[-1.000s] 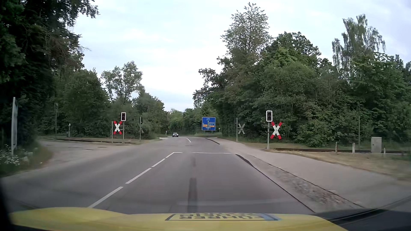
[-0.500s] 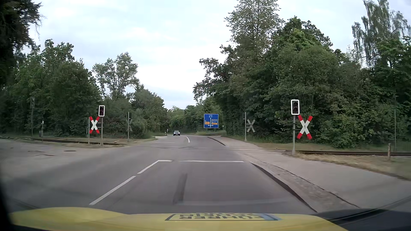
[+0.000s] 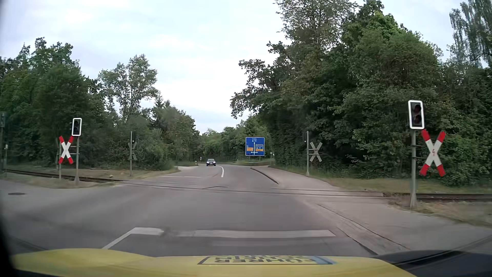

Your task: Follow the waypoints while adhering to traffic rules and regulations

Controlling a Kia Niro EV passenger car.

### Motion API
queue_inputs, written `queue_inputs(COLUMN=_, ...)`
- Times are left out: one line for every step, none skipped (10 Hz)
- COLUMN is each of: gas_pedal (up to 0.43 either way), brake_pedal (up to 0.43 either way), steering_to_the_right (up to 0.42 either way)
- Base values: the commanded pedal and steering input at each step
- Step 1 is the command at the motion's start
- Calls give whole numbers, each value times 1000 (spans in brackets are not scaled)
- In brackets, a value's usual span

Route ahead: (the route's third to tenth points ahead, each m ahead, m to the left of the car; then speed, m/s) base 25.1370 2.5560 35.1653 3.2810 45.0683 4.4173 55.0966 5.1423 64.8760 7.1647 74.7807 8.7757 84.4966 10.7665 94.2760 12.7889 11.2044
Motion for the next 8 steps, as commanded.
queue_inputs(gas_pedal=8, brake_pedal=0, steering_to_the_right=-5)
queue_inputs(gas_pedal=20, brake_pedal=0, steering_to_the_right=-5)
queue_inputs(gas_pedal=39, brake_pedal=0, steering_to_the_right=-5)
queue_inputs(gas_pedal=39, brake_pedal=0, steering_to_the_right=-5)
queue_inputs(gas_pedal=67, brake_pedal=0, steering_to_the_right=-5)
queue_inputs(gas_pedal=67, brake_pedal=0, steering_to_the_right=-5)
queue_inputs(gas_pedal=67, brake_pedal=0, steering_to_the_right=-5)
queue_inputs(gas_pedal=67, brake_pedal=0, steering_to_the_right=-7)
